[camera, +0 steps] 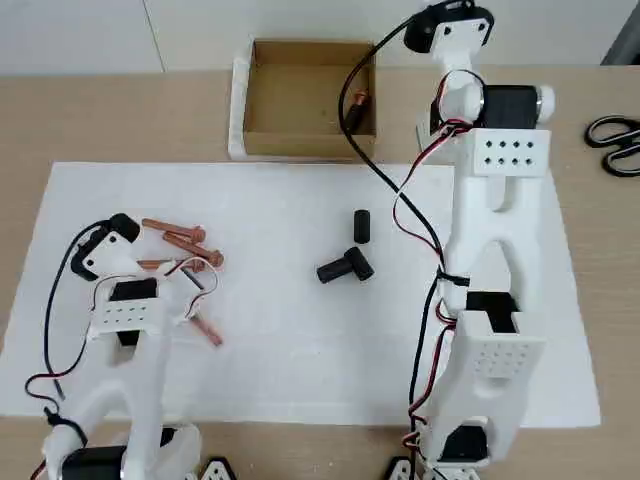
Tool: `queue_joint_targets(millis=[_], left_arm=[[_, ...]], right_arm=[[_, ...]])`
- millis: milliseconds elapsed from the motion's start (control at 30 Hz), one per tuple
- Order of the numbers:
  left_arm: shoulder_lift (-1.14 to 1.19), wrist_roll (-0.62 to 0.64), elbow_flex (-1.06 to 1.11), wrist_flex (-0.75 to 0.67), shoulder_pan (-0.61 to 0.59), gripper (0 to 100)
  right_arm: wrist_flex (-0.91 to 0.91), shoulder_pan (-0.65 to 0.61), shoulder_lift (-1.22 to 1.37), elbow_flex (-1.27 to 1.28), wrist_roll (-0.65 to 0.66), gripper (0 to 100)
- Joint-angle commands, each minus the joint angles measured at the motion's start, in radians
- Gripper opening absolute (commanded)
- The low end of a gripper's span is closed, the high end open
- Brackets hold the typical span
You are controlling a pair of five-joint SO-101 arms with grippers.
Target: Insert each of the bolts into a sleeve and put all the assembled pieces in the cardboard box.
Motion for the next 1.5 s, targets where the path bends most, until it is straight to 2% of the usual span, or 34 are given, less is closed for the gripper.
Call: queue_joint_targets(millis=[0,133,233,433,567,700,1067,1167,1300,1467], left_arm=[[-0.008,-0.002,0.001,-0.023,-0.002,1],[-0.015,-0.014,-0.007,-0.018,0.0,1],[-0.015,-0.117,-0.067,0.034,0.0,1],[-0.015,-0.316,-0.397,0.399,-0.002,1],[-0.015,-0.334,-0.641,0.606,-0.002,1],[-0.015,-0.334,-0.799,0.727,-0.002,1],[-0.017,-0.339,-1.098,0.878,0.006,1],[-0.034,-0.356,-1.152,0.884,0.064,1],[-0.17,-0.373,-1.159,0.878,0.189,1],[-0.31,-0.373,-1.158,0.872,0.288,1]], right_arm=[[-0.012,0.001,-0.065,-0.006,-0.014,0.4],[-0.012,0.001,-0.067,-0.006,-0.014,0.4],[-0.012,0.001,-0.068,-0.006,-0.014,0.4],[-0.012,-0.001,-0.073,-0.006,-0.012,0.6],[-0.012,-0.019,-0.076,-0.012,-0.011,0.7],[-0.007,-0.048,-0.136,-0.012,-0.011,0.5],[-0.004,-0.102,-0.578,-0.005,-0.005,0.4],[-0.002,-0.128,-0.691,-0.005,-0.005,0.4],[-0.002,-0.131,-0.819,0.02,-0.005,0.4],[-0.004,-0.133,-1.041,0.275,-0.008,0.4]])
